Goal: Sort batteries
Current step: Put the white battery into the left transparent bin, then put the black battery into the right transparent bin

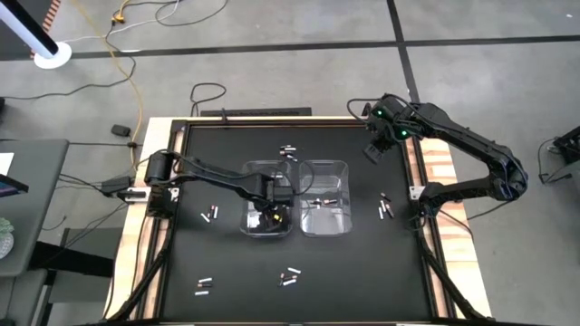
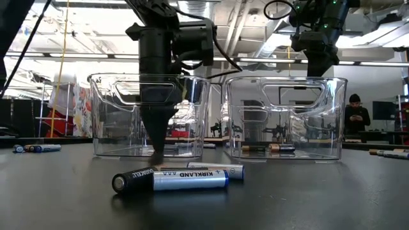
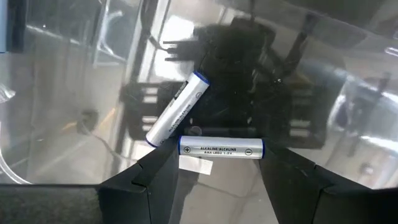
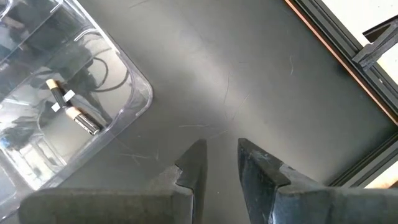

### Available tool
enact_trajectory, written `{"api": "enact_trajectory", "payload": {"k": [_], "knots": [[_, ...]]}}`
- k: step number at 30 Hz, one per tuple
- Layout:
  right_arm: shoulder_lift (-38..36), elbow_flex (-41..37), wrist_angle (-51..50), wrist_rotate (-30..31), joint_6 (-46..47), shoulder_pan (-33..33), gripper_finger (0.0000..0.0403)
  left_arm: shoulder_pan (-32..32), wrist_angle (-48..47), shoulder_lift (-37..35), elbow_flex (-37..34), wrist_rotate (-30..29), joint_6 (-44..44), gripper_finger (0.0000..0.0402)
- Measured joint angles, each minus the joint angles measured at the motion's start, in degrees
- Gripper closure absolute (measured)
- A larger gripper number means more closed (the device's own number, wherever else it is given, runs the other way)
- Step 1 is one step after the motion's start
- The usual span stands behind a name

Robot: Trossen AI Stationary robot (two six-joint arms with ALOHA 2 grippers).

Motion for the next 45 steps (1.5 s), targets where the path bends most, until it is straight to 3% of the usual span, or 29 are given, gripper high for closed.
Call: {"api": "enact_trajectory", "payload": {"k": [6,17,28,35,40,45], "knots": [[0.0,0.0,0.04,0.0,0.0,0.0,0.0296,0.02,-0.2,-0.22,0.08,0.11,-0.2,0.0196],[0.0,0.0,0.02,0.05,-0.2,0.0,0.0296,0.22,-3.37,-0.04,2.67,0.78,1.01,0.0145],[0.0,0.0,0.06,0.22,-0.13,0.0,0.0296,0.24,-11.57,-0.1,13.22,0.55,4.52,0.0142],[0.0,0.0,0.05,0.2,0.47,0.0,0.0296,0.41,-22.94,-1.22,20.29,-9.15,3.26,0.0142],[-0.04,-1.17,0.56,0.2,0.63,-0.01,0.0296,0.1,-20.65,-5.85,18.6,-12.35,6.03,0.0143],[-0.04,-5.06,1.85,0.18,2.42,-0.02,0.0296,2.37,-8.06,-15.92,7.42,-13.26,7.74,0.0143]]}}
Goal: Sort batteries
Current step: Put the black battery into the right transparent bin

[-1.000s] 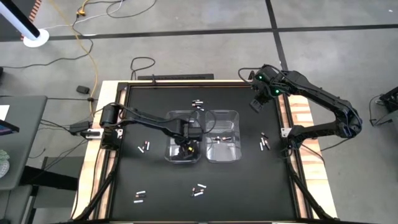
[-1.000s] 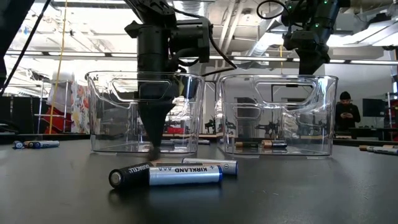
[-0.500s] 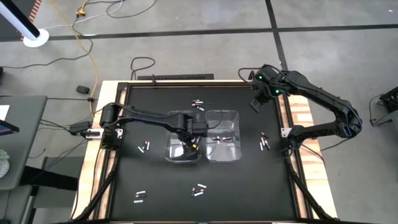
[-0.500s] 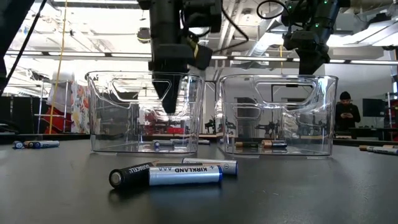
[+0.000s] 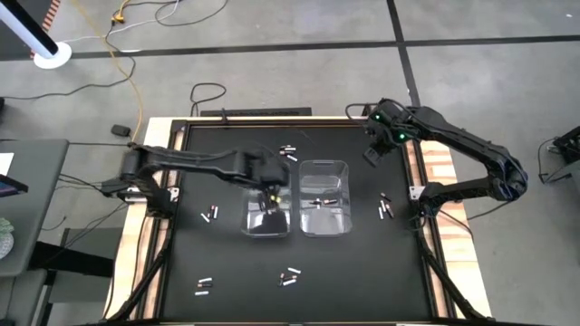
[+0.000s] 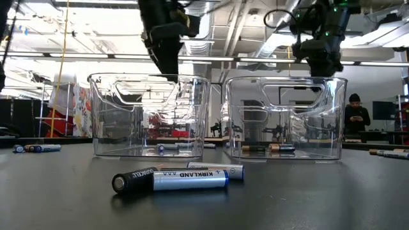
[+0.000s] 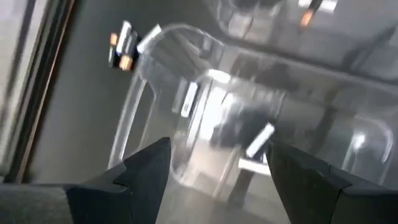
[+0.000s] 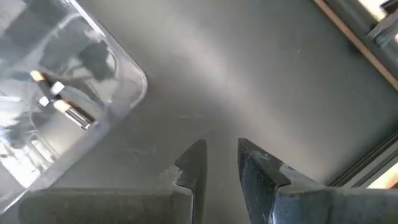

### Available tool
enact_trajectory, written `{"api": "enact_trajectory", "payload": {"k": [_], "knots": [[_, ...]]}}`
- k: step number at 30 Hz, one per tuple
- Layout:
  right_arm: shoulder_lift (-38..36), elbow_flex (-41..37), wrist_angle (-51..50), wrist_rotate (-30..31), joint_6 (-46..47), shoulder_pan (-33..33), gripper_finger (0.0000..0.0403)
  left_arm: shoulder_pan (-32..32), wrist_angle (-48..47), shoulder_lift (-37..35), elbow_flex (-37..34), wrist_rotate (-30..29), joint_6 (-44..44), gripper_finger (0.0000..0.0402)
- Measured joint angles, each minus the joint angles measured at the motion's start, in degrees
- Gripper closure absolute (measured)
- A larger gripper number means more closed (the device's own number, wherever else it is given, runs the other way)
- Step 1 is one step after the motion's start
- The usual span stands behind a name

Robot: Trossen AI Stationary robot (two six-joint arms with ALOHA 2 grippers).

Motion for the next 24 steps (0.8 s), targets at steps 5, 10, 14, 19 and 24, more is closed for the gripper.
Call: {"api": "enact_trajectory", "payload": {"k": [5,10,14,19,24], "knots": [[0.02,-3.08,1.59,0.0,0.96,0.38,0.0296,3.92,13.32,-12.7,-14.36,5.08,1.05,0.0143],[0.0,-3.31,5.09,-0.39,2.2,0.84,0.0296,8.89,20.19,-24.03,-23.68,9.1,3.96,0.0143],[0.02,-1.99,9.14,-0.66,3.36,1.14,0.0296,14.06,21.56,-30.7,-27.78,10.55,8.68,0.0143],[0.02,0.98,19.25,-0.85,6.98,1.11,0.0296,24.43,22.59,-35.84,-31.79,15.16,19.31,0.0143],[1.13,4.26,30.47,-0.85,7.26,2.65,0.0296,39.43,27.63,-36.89,-37.14,32.69,27.43,0.0143]]}}
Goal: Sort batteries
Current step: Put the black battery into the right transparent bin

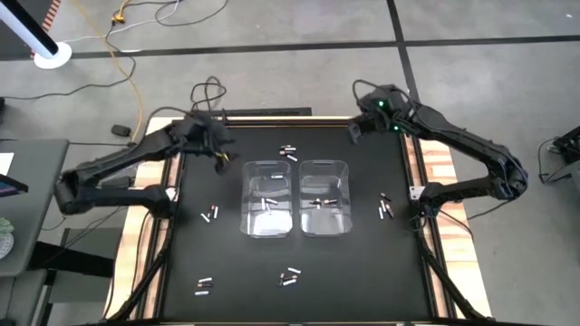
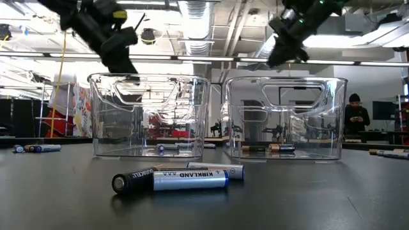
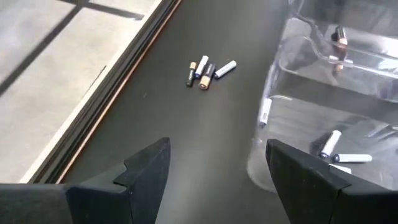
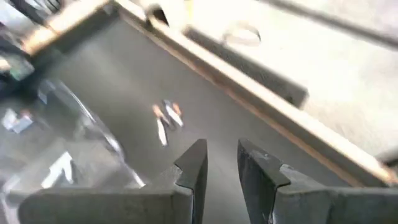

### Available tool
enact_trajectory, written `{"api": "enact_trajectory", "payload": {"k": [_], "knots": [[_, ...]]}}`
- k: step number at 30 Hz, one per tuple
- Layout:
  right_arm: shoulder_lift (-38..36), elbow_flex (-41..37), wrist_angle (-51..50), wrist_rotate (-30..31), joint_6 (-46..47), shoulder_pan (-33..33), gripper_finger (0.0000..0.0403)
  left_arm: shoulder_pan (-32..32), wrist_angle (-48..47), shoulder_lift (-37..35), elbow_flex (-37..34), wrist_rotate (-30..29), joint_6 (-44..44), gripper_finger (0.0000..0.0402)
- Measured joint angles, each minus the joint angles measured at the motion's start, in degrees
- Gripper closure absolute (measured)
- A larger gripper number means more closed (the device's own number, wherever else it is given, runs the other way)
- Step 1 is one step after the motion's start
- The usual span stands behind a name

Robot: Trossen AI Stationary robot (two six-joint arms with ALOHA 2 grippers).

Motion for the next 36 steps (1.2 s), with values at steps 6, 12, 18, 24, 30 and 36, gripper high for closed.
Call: {"api": "enact_trajectory", "payload": {"k": [6,12,18,24,30,36], "knots": [[10.01,10.47,-1.01,-0.02,-2.19,2.95,0.0296,10.38,2.69,2.41,-1.53,6.48,5.47,0.0143],[26.63,29.17,-12.39,-0.13,-6.75,3.99,0.0296,12.96,4.52,3.42,-1.53,6.5,8.44,0.0143],[43.59,51.2,-26.74,-0.16,-14.13,3.95,0.0296,13.08,4.2,3.42,-1.53,6.19,9.09,0.0143],[56.16,67.69,-36.23,-0.17,-22.88,3.86,0.0296,13.08,2.79,3.42,-1.53,5.93,4.7,0.0143],[60.99,68.12,-36.19,-0.16,-28.84,3.61,0.0296,13.05,1.66,3.42,-1.53,5.8,3.23,0.0143],[64.54,68.12,-36.1,-0.17,-32.23,3.98,0.0296,13.05,1.77,3.42,-1.53,5.78,2.54,0.0143]]}}
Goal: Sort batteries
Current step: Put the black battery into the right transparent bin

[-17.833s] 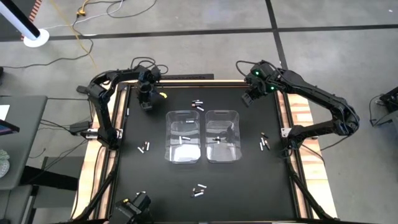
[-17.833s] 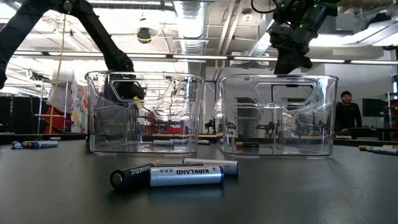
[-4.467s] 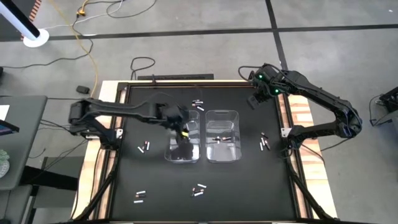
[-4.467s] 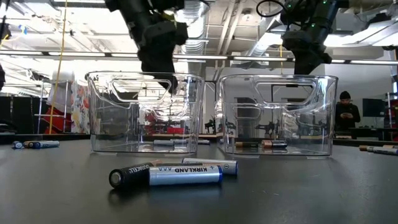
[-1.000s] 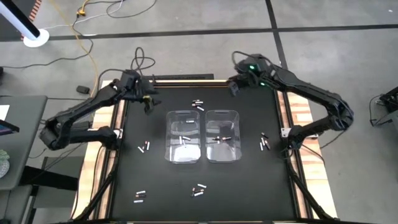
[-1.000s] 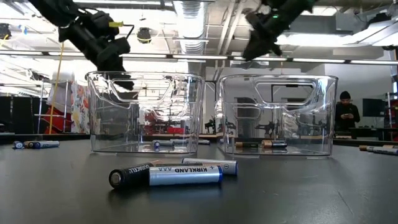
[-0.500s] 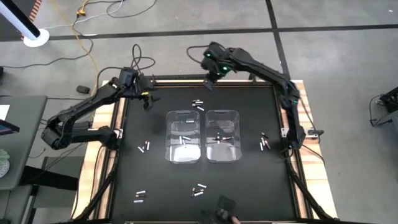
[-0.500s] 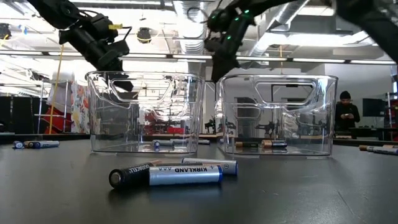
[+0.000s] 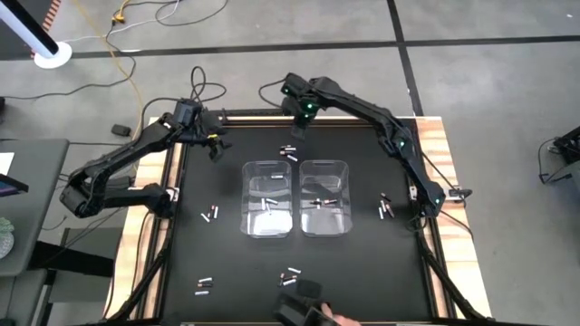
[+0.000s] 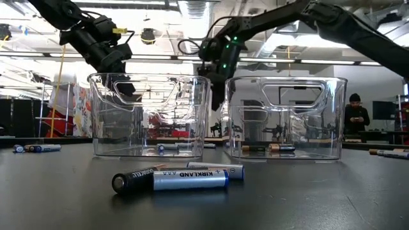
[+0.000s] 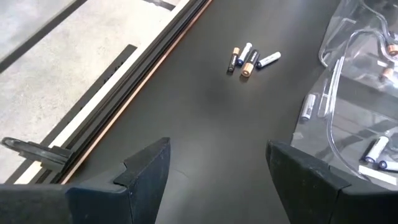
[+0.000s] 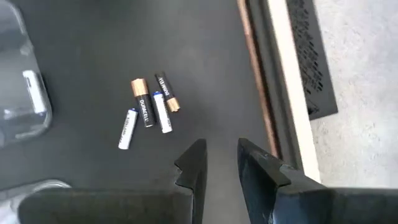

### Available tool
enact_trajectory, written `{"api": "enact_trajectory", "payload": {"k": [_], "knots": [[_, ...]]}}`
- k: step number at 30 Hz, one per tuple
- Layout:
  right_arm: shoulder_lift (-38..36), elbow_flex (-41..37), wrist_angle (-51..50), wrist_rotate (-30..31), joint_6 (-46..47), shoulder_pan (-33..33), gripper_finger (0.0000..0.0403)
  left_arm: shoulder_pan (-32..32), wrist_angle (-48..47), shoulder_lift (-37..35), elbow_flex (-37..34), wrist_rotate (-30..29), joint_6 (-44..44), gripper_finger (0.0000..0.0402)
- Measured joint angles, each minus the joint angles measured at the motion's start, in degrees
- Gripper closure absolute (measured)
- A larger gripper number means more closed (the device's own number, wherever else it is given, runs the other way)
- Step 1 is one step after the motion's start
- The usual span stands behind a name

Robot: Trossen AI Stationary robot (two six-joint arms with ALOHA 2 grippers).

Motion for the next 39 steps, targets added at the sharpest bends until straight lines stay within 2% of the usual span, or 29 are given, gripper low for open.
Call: {"api": "enact_trajectory", "payload": {"k": [6,13,17,21,26,29,34,39], "knots": [[2.07,-0.02,-0.41,-1.09,-0.89,0.49,0.0296,0.0,0.02,0.0,0.0,0.01,-1.8,0.0143],[0.53,0.0,-1.29,-1.86,2.19,-0.35,0.0296,0.0,0.09,0.0,0.0,0.0,-10.48,0.0143],[-0.92,0.04,-4.71,-9.62,5.27,-2.62,0.0296,-0.23,1.87,0.0,0.02,-0.35,-11.42,0.0143],[-0.93,0.0,-7.26,-17.45,7.63,-4.98,0.0296,-1.03,3.77,0.0,0.04,-5.99,-10.7,0.0143],[-0.99,0.0,-8.37,-17.83,7.13,-6.51,0.0296,-1.96,5.79,0.0,0.68,-7.45,-8.91,0.0143],[-0.99,0.0,-8.32,-17.86,5.9,-6.5,0.0296,-2.83,7.79,0.32,1.91,-7.56,-10.78,0.0143],[-1.0,0.0,-9.86,-18.01,4.51,-8.04,0.0296,-4.0,7.77,6.21,7.74,-7.68,-16.34,0.0143],[-2.33,0.0,-11.33,-17.93,3.71,-10.5,0.0296,-5.8,6.72,16.57,15.91,-7.49,-15.27,0.0143]]}}
